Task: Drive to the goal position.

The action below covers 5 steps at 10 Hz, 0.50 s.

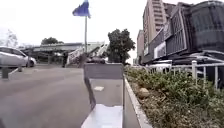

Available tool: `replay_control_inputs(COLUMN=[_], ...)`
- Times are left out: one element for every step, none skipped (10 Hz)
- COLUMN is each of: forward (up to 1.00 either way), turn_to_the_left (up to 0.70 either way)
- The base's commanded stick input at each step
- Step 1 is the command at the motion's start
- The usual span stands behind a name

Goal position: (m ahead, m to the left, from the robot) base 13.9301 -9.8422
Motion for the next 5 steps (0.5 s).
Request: replay_control_inputs(forward=[0.17, 0.42, 0.58, 0.69, 0.69], turn_to_the_left=[0.08, 0.04, 0.02, 0.01, 0.01])
